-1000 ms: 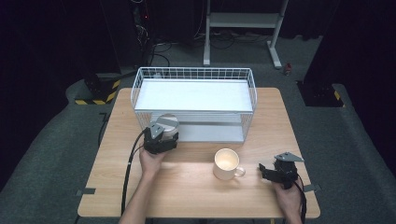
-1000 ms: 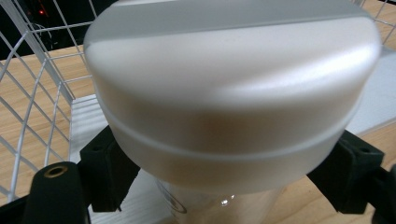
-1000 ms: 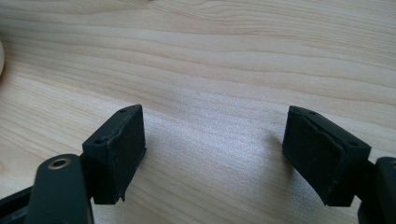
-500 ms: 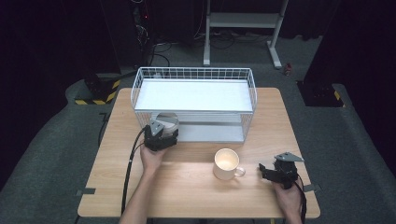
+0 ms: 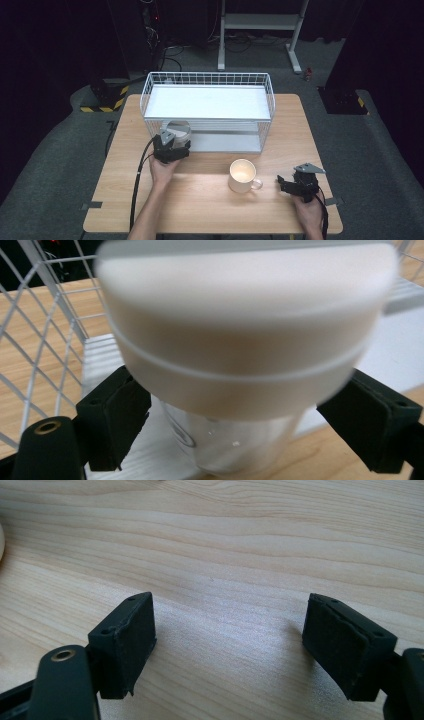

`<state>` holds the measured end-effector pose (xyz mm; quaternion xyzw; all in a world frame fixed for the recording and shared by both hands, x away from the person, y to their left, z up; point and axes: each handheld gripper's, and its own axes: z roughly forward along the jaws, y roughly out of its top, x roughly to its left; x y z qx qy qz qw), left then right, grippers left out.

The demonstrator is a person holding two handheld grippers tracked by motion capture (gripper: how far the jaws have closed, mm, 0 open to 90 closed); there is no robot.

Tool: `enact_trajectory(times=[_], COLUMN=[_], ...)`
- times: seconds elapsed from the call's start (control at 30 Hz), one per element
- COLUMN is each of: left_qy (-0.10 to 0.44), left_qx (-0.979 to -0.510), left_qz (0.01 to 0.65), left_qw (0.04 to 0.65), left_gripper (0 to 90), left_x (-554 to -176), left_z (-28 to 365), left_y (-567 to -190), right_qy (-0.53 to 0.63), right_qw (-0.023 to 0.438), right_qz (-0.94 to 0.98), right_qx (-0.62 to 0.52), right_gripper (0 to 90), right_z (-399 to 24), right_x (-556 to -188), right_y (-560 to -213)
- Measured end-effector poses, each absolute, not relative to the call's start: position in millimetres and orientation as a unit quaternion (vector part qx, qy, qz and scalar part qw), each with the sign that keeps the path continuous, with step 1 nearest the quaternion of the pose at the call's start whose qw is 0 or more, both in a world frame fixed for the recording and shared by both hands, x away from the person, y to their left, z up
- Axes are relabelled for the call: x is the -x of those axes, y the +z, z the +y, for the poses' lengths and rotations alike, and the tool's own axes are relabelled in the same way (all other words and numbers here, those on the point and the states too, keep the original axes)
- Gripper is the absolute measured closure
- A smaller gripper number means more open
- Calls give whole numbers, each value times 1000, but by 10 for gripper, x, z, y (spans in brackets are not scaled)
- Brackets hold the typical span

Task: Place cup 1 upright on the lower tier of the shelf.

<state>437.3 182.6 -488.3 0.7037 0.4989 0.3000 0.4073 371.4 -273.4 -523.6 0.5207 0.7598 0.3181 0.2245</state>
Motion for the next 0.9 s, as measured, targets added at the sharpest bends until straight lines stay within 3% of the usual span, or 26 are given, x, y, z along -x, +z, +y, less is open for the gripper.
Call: enact_trajectory(times=[0.23,0.73,0.9], left_qy=[289,287,279], left_qx=[-708,-713,-716], left_qz=[506,511,516], left_qw=[399,384,378], left_gripper=[168,306,304], left_x=[-4318,-4307,-4376], left_z=[1871,1874,1839], left_y=[-4907,-4977,-5012], right_qy=[317,318,318], right_qw=[225,224,224], right_qz=[761,760,760], right_qx=[-520,-521,-521], right_gripper=[209,209,209], right_z=[-2734,-2732,-2732], right_x=[-3714,-3714,-3714], right_y=[-5236,-5236,-5236])
